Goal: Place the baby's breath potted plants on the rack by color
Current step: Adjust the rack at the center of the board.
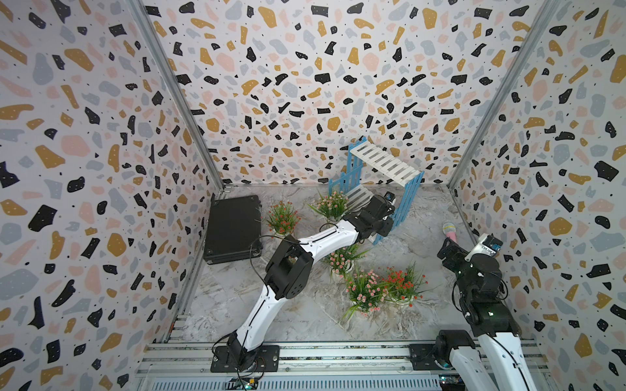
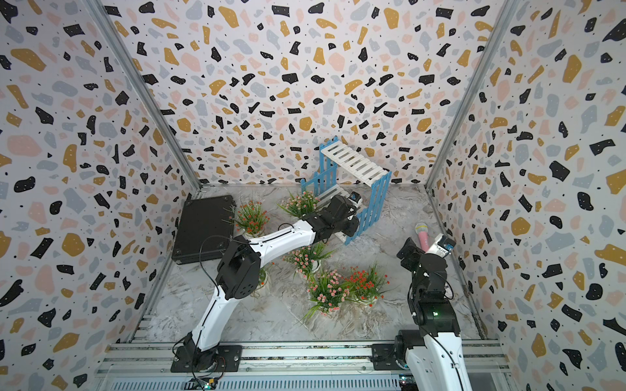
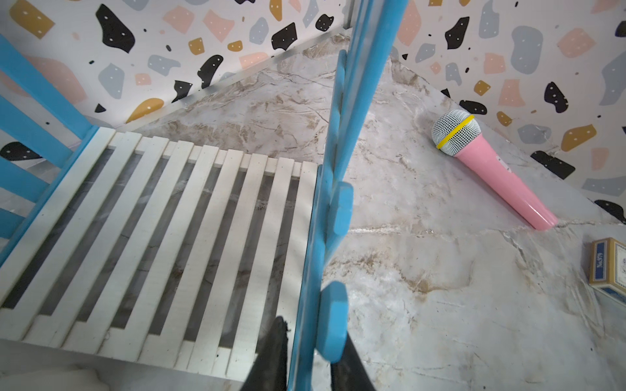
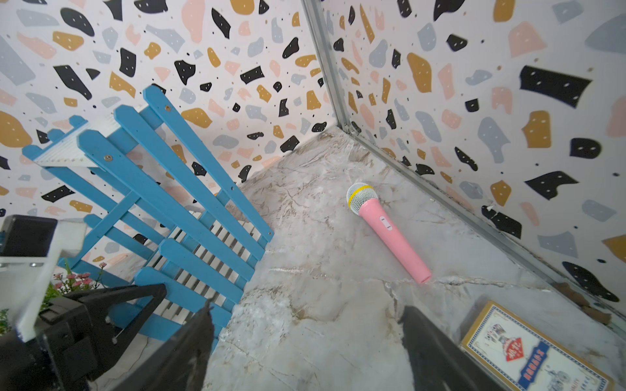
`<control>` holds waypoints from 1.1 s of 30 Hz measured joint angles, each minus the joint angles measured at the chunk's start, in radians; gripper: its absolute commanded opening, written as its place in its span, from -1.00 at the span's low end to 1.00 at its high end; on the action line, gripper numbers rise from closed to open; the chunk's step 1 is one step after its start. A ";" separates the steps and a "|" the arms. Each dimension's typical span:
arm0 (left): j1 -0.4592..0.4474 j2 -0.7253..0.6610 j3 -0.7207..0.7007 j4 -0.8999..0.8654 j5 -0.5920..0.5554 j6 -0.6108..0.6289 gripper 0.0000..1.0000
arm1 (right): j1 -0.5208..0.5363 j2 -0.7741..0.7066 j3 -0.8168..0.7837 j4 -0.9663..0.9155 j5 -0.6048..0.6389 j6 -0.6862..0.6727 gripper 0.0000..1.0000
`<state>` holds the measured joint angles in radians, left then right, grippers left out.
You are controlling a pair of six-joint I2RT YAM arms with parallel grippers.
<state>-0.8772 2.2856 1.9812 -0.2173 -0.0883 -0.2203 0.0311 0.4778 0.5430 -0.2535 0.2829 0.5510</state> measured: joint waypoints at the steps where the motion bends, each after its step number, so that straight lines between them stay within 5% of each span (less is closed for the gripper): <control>1: -0.006 0.003 0.005 -0.002 -0.016 -0.016 -0.57 | 0.000 -0.006 0.000 -0.004 0.005 0.003 0.77; 6: -0.034 0.032 0.063 -0.025 -0.075 -0.070 -0.22 | 0.000 -0.010 0.000 -0.021 0.018 0.010 0.76; 9: -0.043 0.031 0.069 -0.024 -0.077 -0.077 0.31 | 0.000 -0.005 0.000 -0.027 0.016 0.010 0.82; 14: -0.047 -0.004 0.019 -0.033 -0.045 -0.056 0.81 | 0.000 0.043 0.002 -0.026 -0.013 0.003 0.94; 25: -0.002 -0.360 -0.233 -0.045 0.069 -0.004 0.94 | 0.016 0.330 0.087 -0.015 -0.179 -0.013 0.88; 33: 0.121 -0.600 -0.318 -0.065 0.127 -0.020 0.93 | 0.210 0.570 0.288 0.021 -0.148 -0.038 0.83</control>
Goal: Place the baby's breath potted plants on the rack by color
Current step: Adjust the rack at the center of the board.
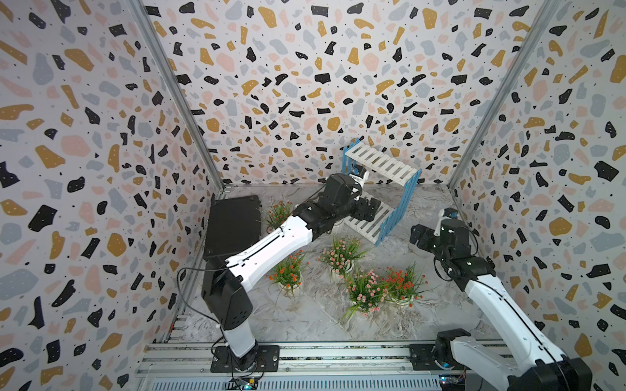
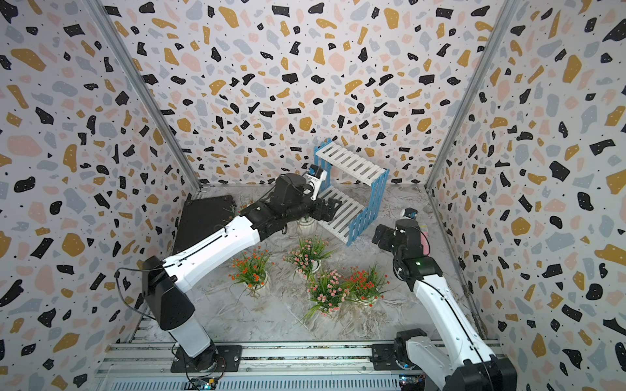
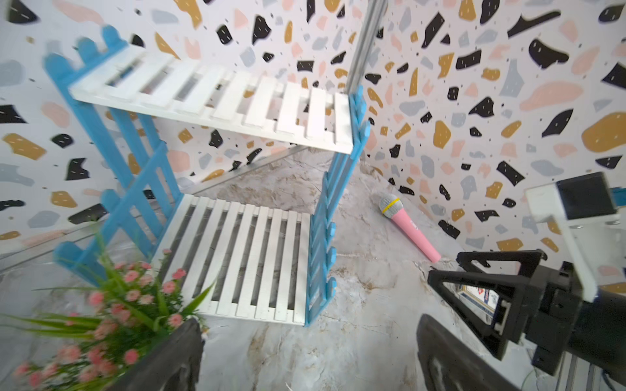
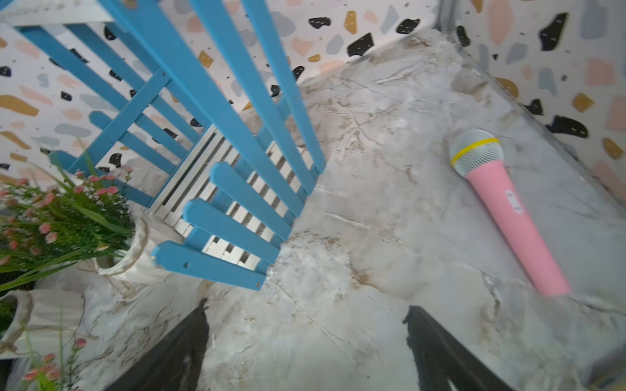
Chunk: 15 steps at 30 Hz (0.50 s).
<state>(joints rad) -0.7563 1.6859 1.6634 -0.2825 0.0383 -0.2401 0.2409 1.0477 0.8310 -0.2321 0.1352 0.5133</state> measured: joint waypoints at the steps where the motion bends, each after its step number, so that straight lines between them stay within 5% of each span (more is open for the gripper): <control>1: 0.012 -0.019 -0.011 -0.008 0.004 -0.007 0.92 | 0.029 0.032 0.026 0.004 0.014 0.000 0.82; 15: 0.106 -0.254 -0.225 -0.093 0.009 -0.077 0.91 | 0.276 0.396 0.237 0.110 0.294 0.063 0.71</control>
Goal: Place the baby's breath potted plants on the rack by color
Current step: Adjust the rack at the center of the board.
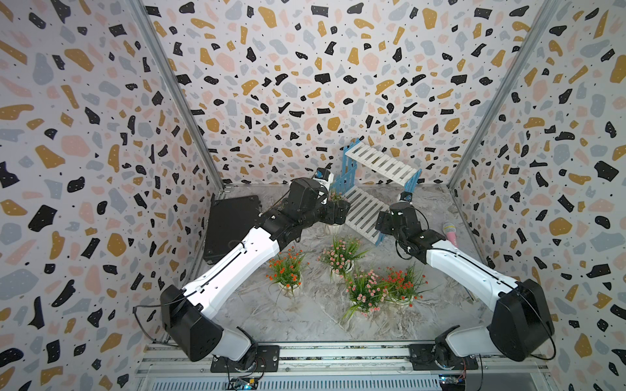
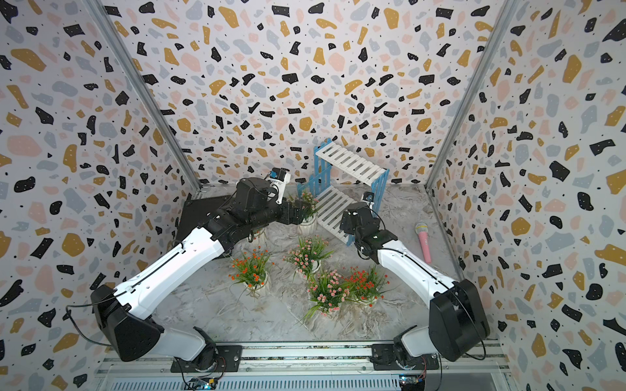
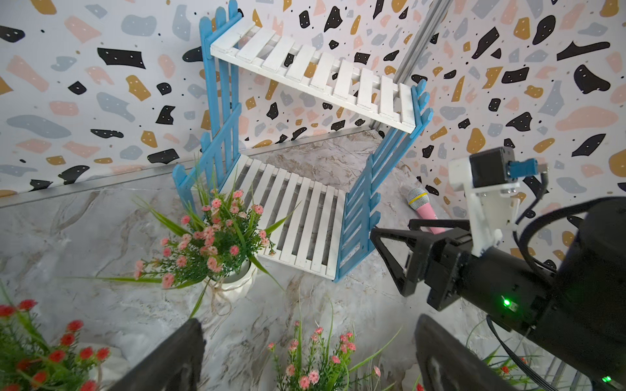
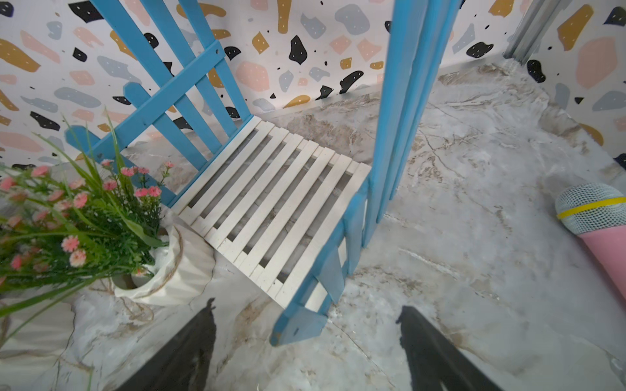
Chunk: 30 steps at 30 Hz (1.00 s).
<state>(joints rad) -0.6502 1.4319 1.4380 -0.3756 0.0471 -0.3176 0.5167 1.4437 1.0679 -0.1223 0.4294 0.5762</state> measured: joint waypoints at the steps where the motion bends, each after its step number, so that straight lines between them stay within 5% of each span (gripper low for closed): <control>1: 0.001 -0.009 -0.014 0.002 0.002 -0.003 0.91 | 0.005 0.013 0.011 0.004 0.016 0.006 0.70; 16: 0.005 -0.103 -0.150 0.021 0.025 -0.031 0.89 | 0.017 0.161 0.054 0.011 0.138 0.087 0.34; 30: 0.022 -0.148 -0.185 0.039 0.042 -0.034 0.90 | 0.022 0.199 0.076 0.002 0.153 0.088 -0.35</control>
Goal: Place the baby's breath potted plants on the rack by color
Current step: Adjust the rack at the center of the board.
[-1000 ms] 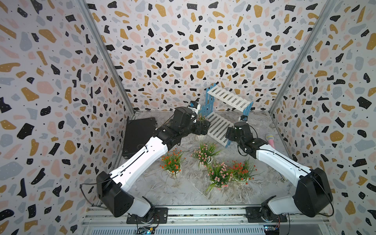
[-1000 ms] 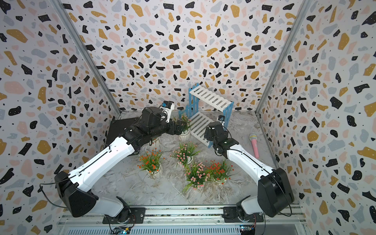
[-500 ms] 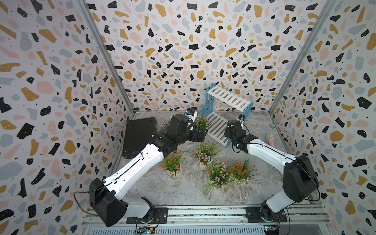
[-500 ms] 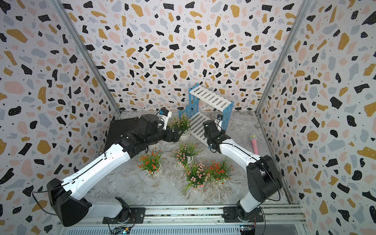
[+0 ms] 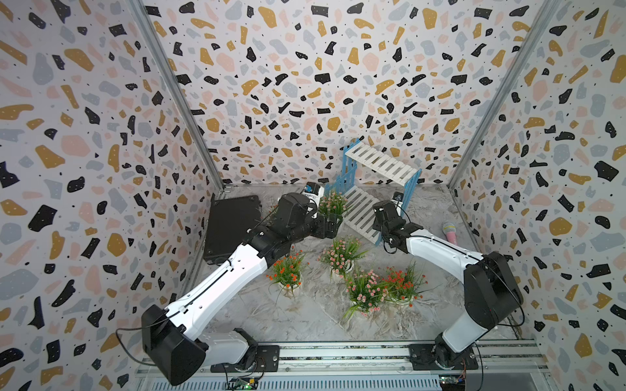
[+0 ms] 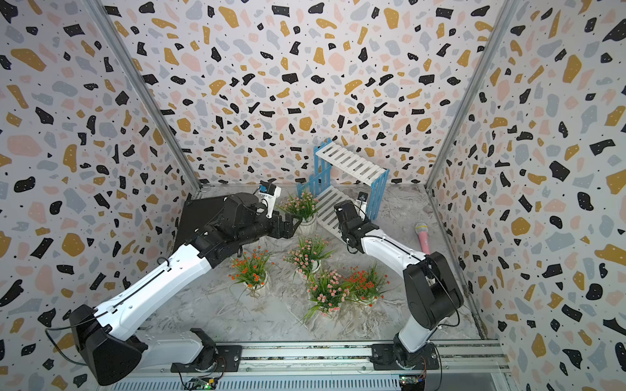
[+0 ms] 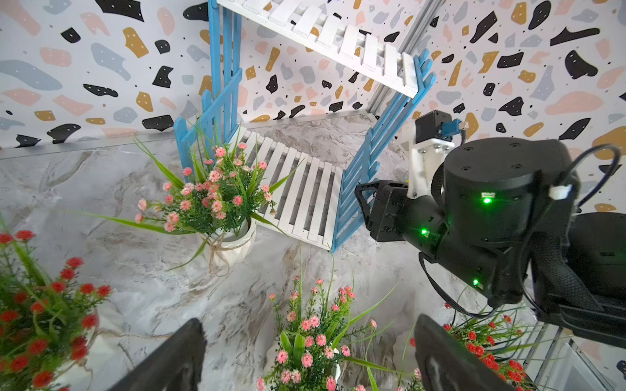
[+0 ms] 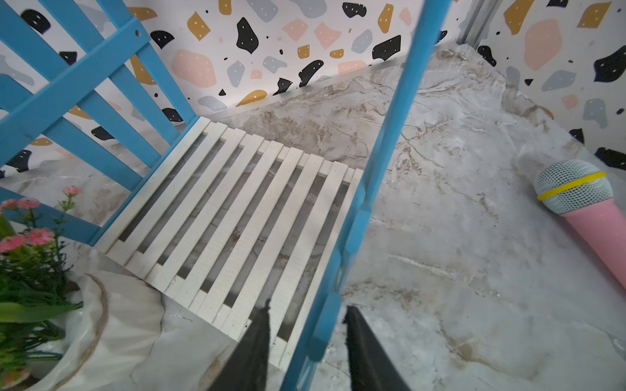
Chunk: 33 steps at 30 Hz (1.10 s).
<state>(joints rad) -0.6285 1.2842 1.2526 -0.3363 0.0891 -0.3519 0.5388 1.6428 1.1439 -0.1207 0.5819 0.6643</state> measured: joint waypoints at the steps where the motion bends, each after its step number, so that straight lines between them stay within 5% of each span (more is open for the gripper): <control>1: 0.000 -0.004 0.000 0.002 0.001 0.000 0.89 | 0.000 0.000 0.000 0.000 0.001 -0.003 -0.37; 9: 0.006 -0.010 -0.001 0.002 0.007 0.000 0.89 | -0.004 0.000 0.000 -0.011 0.031 -0.033 -0.57; 33: 0.026 -0.010 -0.034 0.008 0.027 0.000 0.90 | -0.044 -0.089 -0.066 -0.024 -0.093 -0.198 -0.60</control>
<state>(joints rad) -0.6029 1.2739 1.2186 -0.3283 0.1162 -0.3515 0.4946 1.5543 1.0775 -0.1444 0.4892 0.4664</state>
